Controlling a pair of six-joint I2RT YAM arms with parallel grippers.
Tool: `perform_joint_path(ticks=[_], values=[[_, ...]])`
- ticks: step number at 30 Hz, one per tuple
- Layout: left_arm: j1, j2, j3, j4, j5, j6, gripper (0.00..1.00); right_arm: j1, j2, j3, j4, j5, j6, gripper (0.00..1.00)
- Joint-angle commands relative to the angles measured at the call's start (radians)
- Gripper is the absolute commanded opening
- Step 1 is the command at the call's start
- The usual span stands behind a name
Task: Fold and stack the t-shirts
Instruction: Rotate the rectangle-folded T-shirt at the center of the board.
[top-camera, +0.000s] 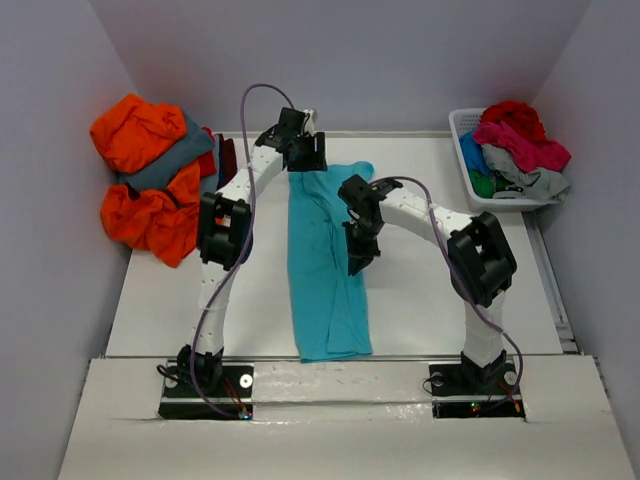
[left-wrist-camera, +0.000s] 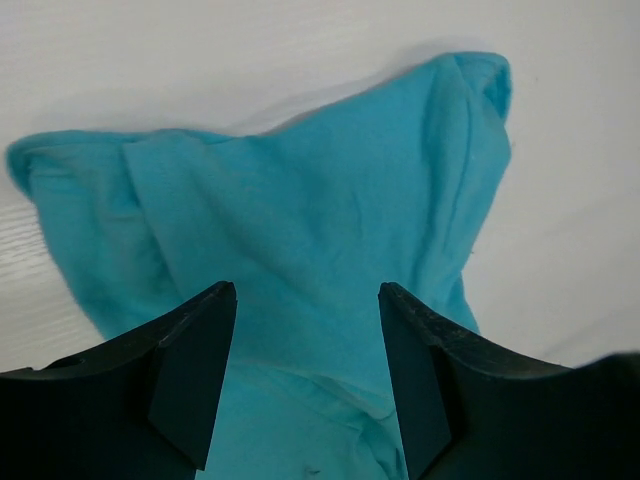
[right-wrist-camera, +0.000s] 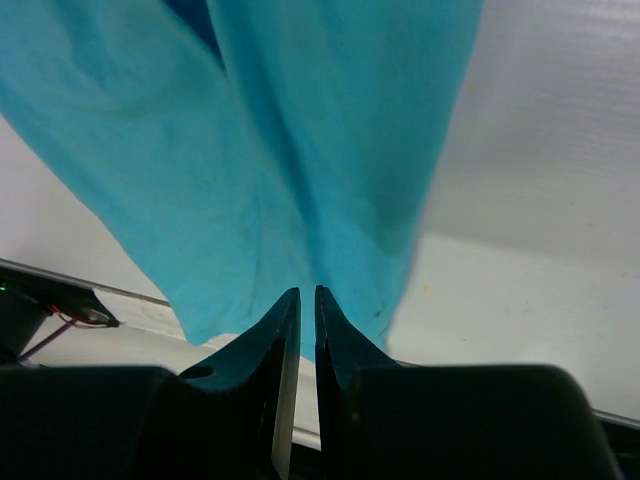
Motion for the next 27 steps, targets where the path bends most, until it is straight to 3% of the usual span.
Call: perform_joint_path(ticks=[1, 11, 20, 27], values=[[-0.038, -0.027, 0.062, 0.009, 0.120, 0.045, 0.69, 0.024, -0.048, -0.056, 0.000, -0.019, 0.009, 0.17], [-0.076, 0.090, 0.126, 0.001, 0.141, 0.044, 0.69, 0.080, -0.055, -0.073, -0.006, -0.038, 0.034, 0.18], [-0.029, 0.055, -0.003, 0.035, 0.031, -0.013, 0.70, 0.132, -0.015, -0.001, -0.046, -0.058, 0.021, 0.18], [-0.009, 0.098, 0.030, -0.019, 0.026, -0.021, 0.70, 0.164, -0.025, -0.028, -0.058, -0.127, 0.014, 0.21]])
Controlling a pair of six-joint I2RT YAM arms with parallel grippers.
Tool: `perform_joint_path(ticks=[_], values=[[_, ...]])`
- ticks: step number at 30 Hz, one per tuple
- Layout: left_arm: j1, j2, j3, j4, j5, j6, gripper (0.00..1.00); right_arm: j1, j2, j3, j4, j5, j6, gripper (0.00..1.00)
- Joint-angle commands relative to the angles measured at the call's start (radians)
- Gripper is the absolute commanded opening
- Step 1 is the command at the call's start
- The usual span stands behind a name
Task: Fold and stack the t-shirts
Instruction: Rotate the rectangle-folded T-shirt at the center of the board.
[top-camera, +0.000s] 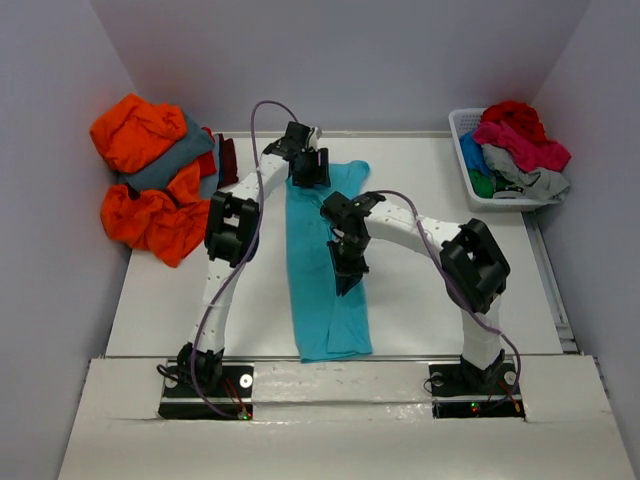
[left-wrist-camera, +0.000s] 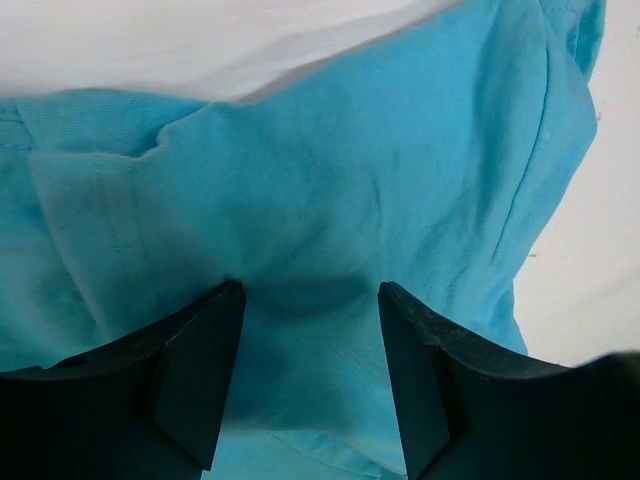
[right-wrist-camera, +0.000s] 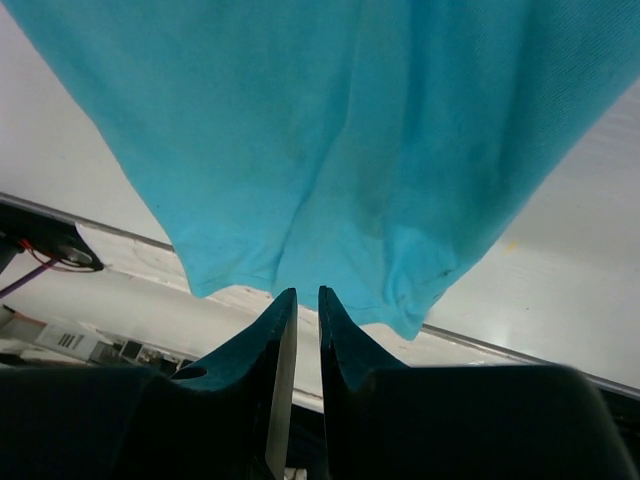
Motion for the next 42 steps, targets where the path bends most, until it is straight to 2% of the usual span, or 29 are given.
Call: perform_joint_path(ticks=[1, 5, 11, 19, 27, 38, 42], values=[[0.012, -0.006, 0.023, -0.030, -0.027, -0.008, 0.70, 0.039, -0.020, -0.009, -0.036, -0.069, -0.010, 0.22], [0.012, -0.010, 0.001, -0.021, -0.022, -0.012, 0.70, 0.072, -0.012, -0.028, -0.057, -0.083, -0.020, 0.27], [0.012, -0.005, 0.004, -0.030, -0.029, -0.011, 0.70, 0.118, 0.011, -0.063, -0.042, -0.106, -0.017, 0.29], [0.041, 0.069, 0.101, -0.094, -0.032, -0.021, 0.70, 0.168, 0.020, -0.086, -0.028, -0.126, 0.010, 0.32], [0.041, 0.061, 0.081, -0.073, -0.026, -0.026, 0.70, 0.210, 0.032, -0.107, 0.004, -0.137, 0.030, 0.40], [0.041, 0.004, -0.006, -0.047, -0.015, -0.003, 0.69, 0.228, 0.057, -0.169, 0.141, -0.088, 0.112, 0.42], [0.041, -0.009, -0.016, -0.047, -0.018, 0.002, 0.69, 0.237, 0.072, -0.129, 0.168, -0.082, 0.136, 0.42]])
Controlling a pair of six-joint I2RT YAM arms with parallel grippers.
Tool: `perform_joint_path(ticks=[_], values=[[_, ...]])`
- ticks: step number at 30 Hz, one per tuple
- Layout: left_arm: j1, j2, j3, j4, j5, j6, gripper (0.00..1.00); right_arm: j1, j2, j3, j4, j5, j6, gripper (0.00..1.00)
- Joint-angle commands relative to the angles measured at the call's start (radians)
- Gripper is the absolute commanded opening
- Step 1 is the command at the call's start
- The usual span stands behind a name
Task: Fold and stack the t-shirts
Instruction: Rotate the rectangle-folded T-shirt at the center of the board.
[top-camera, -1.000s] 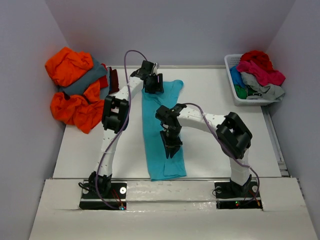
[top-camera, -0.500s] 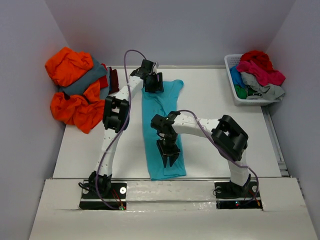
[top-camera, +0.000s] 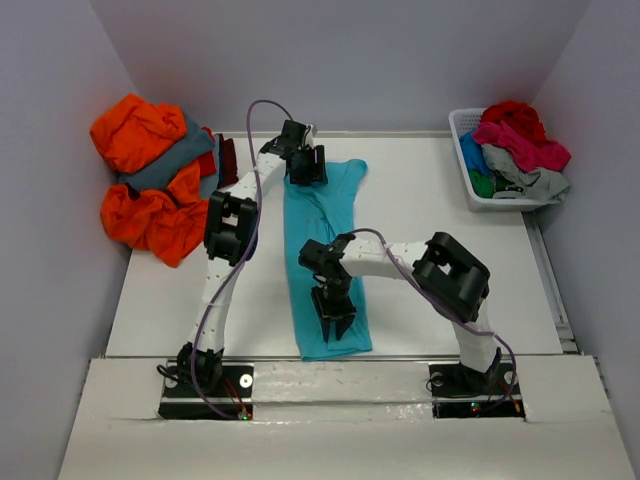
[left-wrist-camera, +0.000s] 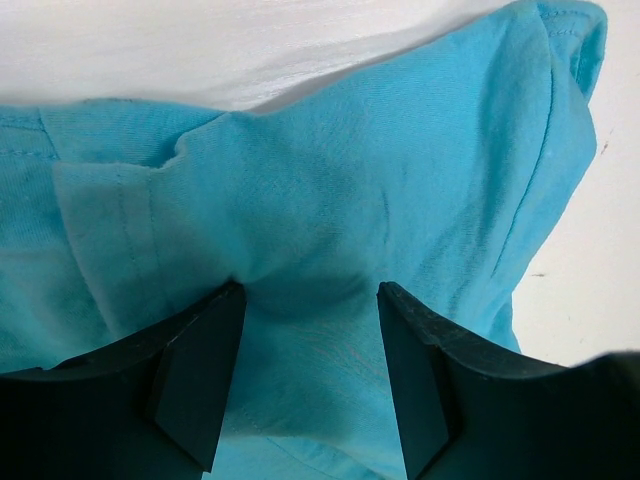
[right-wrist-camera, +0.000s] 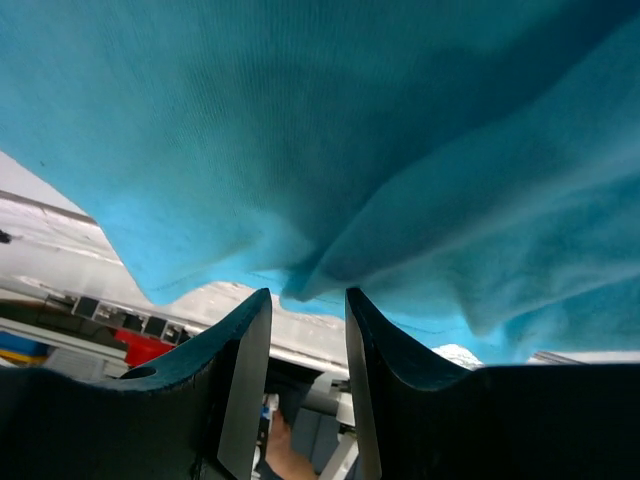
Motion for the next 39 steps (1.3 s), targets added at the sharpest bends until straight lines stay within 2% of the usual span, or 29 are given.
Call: perform_joint_path(ticks=[1, 10, 11, 12, 23, 30, 39], values=[[0.009, -0.034, -0.045, -0.048, -0.020, 0.024, 0.69, 0.021, 0.020, 0.034, 0.063, 0.026, 0.045, 0.42], [0.009, -0.046, -0.049, -0.053, -0.023, 0.026, 0.69, 0.048, 0.045, 0.044, 0.060, 0.012, 0.074, 0.39], [0.009, -0.046, -0.047, -0.053, -0.022, 0.024, 0.69, 0.048, 0.042, 0.046, 0.056, 0.016, 0.077, 0.35], [0.009, -0.046, -0.044, -0.054, -0.022, 0.026, 0.69, 0.048, 0.037, 0.043, 0.047, 0.029, 0.081, 0.23], [0.009, -0.035, -0.033, -0.064, -0.025, 0.027, 0.68, 0.058, -0.041, -0.022, 0.030, 0.044, 0.103, 0.07], [0.009, -0.026, -0.015, -0.074, -0.034, 0.027, 0.63, 0.067, -0.085, -0.029, 0.013, 0.039, 0.109, 0.07], [0.009, -0.022, -0.013, -0.079, -0.039, 0.029, 0.63, 0.107, -0.096, -0.016, -0.007, 0.004, 0.094, 0.07]])
